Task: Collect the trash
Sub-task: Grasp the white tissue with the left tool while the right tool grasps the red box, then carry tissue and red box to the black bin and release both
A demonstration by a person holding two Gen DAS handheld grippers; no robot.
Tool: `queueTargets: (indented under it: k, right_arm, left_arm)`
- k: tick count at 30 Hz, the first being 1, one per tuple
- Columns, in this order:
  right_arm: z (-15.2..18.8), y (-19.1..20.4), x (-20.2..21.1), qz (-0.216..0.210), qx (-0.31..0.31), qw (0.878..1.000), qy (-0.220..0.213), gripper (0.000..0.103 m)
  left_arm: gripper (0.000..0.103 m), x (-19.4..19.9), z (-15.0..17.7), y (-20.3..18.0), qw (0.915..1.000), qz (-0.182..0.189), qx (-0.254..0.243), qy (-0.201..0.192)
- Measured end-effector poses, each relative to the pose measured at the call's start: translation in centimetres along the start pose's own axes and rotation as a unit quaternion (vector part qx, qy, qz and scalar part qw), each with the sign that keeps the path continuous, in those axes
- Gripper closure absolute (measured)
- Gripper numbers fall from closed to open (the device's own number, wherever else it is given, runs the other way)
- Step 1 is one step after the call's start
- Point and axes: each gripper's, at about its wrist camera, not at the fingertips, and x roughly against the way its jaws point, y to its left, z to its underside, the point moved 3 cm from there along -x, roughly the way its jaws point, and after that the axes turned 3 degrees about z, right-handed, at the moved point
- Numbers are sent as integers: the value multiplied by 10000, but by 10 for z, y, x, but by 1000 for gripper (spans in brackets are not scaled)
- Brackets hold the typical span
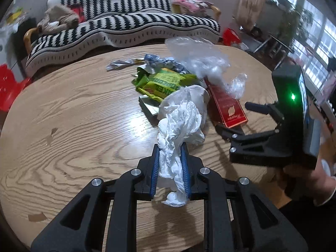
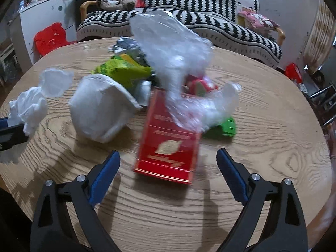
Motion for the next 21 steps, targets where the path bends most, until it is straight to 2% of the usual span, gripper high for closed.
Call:
queueTargets:
  k: [3,4,5,10,14,17,19,21]
  right_arm:
    - [-5,9,-5,149,164,9998,24,28]
    - [-5,10,-7,123,125,9998,44,39]
    - [-6,8,-10,27,17,9999,106,44]
    - [3,5,5,-278,-104,9994,152,45]
    - [24,1,39,-797,-183,9966,113,45]
    - [34,-6,59,-989,-214,9949,27,45]
    - [40,-21,69,-1272,-491,9907,-9,45]
    - [43,-36,75,-1199,-637,9907,-81,45]
  left_arm:
    - [84,0,-5,4,10000,-6,66,-29]
    - [84,-1,-8,9,10000,-17,88,-39]
    - [84,3,-3,6,9999,-23,117,-55]
    - [84,5,-10,5,9995,-113,271,-143]
    - [84,6,-14,-2,9993,-115,298,-197]
    - [84,6,-18,-9,9992,-111,264,-264]
    - [84,5,-20,-15,9992,-51,280,-292]
    - [84,4,-24,-25,9991,38,260,-337]
